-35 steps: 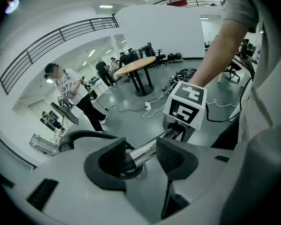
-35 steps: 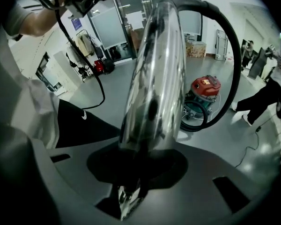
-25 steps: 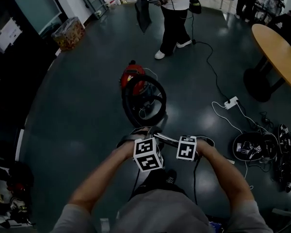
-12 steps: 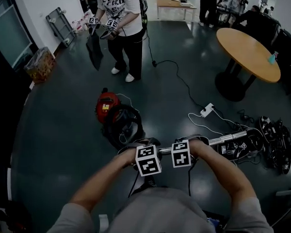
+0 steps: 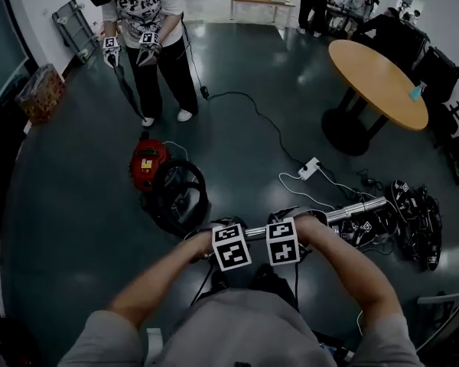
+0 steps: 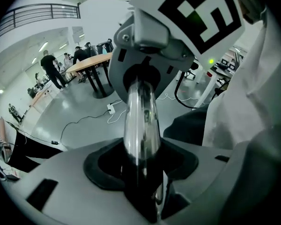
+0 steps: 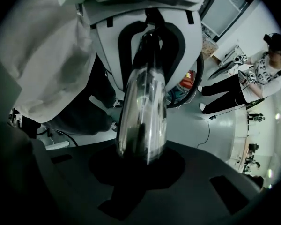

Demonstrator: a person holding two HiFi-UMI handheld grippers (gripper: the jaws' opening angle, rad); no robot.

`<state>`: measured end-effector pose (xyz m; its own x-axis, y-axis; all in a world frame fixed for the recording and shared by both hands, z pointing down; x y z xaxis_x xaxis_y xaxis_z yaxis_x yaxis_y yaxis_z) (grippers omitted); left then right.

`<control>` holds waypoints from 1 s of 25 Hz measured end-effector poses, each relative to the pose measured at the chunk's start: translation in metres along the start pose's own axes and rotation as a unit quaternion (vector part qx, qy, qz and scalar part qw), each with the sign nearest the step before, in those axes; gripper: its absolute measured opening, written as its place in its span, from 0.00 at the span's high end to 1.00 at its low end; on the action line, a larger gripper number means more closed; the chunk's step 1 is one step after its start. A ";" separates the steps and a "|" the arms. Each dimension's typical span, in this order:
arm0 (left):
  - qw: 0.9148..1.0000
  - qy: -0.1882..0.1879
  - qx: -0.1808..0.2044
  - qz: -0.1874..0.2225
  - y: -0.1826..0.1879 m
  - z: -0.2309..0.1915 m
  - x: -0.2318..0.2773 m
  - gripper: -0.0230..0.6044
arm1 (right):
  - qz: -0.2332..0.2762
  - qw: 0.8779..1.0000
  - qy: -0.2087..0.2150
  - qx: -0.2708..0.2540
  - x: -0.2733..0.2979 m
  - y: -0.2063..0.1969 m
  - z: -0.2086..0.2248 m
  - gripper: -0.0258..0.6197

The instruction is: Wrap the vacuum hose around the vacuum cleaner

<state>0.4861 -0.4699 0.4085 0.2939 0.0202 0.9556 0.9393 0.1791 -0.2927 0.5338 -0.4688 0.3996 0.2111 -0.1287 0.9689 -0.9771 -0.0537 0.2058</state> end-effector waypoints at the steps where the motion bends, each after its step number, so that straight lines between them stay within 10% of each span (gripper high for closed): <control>1: 1.000 0.001 -0.009 -0.003 -0.002 -0.005 0.004 0.63 | -0.001 1.000 0.002 -0.004 0.004 -0.001 0.003 0.84; 14: 0.996 0.041 -0.076 -0.034 0.028 -0.071 0.036 0.74 | 0.066 0.994 0.040 -0.077 0.052 -0.045 0.062 0.84; 25: 0.981 0.035 -0.181 -0.056 0.071 -0.121 0.051 0.74 | 0.161 0.983 -0.030 -0.087 0.057 -0.096 0.131 0.68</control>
<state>0.5887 -0.5748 0.4323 0.1841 -0.0499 0.9816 0.9642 -0.1846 -0.1902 0.6430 -0.6008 0.4171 -0.1132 -0.1694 0.9790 -0.9821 0.1685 -0.0844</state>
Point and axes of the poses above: the fingertips, and each gripper's own axes: x forward along the fingers, z to its right, y out of its top, the point moved 1 cm from there along -x, backward along the fingers, and after that the axes turned 11 degrees about -z, right-handed, at the moved point
